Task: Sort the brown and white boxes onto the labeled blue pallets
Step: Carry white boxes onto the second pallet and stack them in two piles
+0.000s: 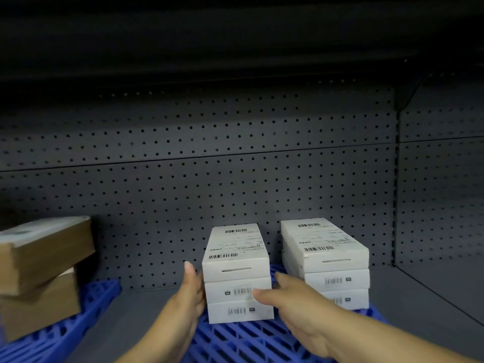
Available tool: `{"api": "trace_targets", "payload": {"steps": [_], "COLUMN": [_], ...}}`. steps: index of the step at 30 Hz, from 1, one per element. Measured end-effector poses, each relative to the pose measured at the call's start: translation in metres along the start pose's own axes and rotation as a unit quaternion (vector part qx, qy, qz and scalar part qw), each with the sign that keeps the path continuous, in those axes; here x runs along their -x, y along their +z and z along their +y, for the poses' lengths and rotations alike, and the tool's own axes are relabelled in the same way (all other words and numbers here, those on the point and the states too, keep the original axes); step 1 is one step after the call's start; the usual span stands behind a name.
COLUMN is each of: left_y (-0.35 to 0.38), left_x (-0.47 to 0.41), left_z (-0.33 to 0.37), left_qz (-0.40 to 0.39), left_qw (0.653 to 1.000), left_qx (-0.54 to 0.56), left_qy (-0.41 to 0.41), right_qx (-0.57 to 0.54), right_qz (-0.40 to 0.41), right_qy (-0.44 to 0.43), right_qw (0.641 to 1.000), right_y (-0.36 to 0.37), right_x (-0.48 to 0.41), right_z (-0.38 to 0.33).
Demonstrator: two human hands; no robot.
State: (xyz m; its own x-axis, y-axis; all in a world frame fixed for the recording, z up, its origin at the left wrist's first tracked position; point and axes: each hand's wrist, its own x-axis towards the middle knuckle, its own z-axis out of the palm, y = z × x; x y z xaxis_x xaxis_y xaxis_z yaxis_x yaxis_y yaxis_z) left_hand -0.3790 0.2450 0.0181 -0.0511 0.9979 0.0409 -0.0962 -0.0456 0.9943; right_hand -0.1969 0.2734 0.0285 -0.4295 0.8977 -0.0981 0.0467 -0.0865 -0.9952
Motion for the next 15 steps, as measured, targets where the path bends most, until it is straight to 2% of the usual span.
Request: {"api": "trace_targets", "payload": {"steps": [5, 15], "left_y": [-0.001, 0.004], "left_x": [-0.008, -0.012], "left_z": [0.004, 0.005], "left_qz": [-0.004, -0.020], "left_qw": [0.999, 1.000], "left_qx": [0.021, 0.006], "left_qy": [-0.040, -0.017], "right_qx": [-0.001, 0.016], "right_qz": [0.010, 0.015], "right_qy": [0.007, 0.001], "right_qw": [1.000, 1.000], "right_y": [0.006, 0.004], "right_x": [-0.007, -0.015], "right_z": [0.002, 0.005]}}
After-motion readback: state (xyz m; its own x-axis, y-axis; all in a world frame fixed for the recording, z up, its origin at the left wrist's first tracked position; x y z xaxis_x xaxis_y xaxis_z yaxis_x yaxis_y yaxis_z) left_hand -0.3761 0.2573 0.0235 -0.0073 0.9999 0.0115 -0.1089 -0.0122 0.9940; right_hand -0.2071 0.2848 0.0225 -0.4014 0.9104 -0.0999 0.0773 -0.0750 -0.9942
